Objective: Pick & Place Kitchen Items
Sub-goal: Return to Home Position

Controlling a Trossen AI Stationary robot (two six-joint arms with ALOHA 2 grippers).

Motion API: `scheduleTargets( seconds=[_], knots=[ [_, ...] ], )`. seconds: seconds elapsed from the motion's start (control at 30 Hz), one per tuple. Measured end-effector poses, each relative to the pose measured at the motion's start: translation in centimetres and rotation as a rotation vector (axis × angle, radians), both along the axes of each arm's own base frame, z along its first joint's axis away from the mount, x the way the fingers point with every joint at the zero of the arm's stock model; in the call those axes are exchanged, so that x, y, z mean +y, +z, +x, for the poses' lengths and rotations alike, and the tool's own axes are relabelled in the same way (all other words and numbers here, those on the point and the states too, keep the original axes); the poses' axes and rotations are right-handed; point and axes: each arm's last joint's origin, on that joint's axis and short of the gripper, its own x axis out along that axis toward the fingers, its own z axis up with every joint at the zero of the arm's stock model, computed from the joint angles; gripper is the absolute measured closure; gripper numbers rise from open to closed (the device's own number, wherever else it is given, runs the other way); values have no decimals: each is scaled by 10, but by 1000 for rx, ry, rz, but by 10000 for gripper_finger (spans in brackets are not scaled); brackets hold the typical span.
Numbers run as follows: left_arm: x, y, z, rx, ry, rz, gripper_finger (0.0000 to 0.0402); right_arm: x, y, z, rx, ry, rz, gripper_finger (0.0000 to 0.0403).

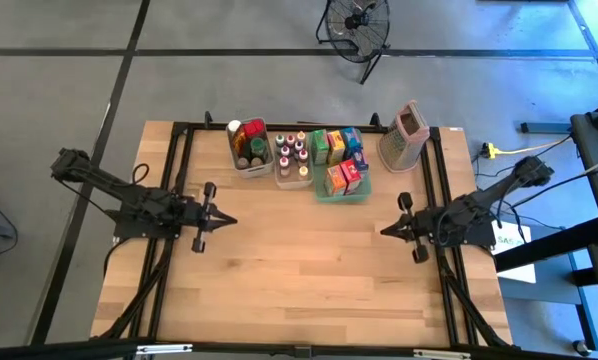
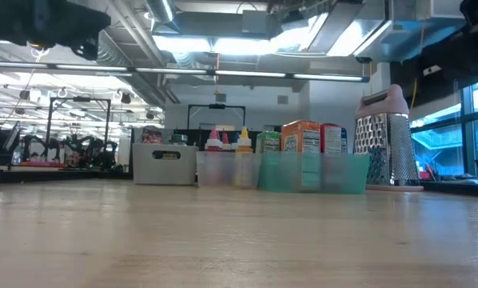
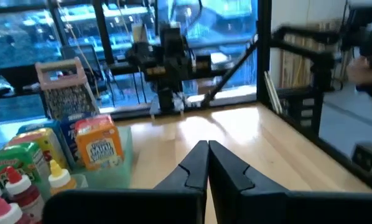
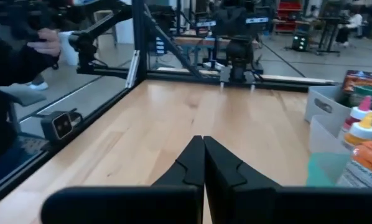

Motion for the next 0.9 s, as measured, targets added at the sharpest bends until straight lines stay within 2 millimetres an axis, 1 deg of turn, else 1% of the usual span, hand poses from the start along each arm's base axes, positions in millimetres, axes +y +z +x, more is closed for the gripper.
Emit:
scheduleTargets(
  seconds=[0.1,0.2,0.3,0.5,0.67,0.8,0.9],
  knots=[
    [0,-4,-1,-52,3,-25,399,-1,-8,1,-19,23,1,402],
    [1,-10,-1,-65,15,-28,399,-2,-15,2,-32,44,-2,402],
    [3,-20,-2,-43,60,-17,397,-3,-15,3,-35,73,-8,402],
    [5,-37,-4,-20,134,-21,400,-6,-17,4,-14,72,-24,402],
    [5,-36,-4,-34,121,-26,397,-6,-19,4,1,72,-41,402],
    [5,-30,-6,-84,77,27,400,-8,-21,3,19,42,-65,402],
    [8,-28,-7,-105,102,36,399,-10,-19,2,-2,24,-59,402]
  ],
)
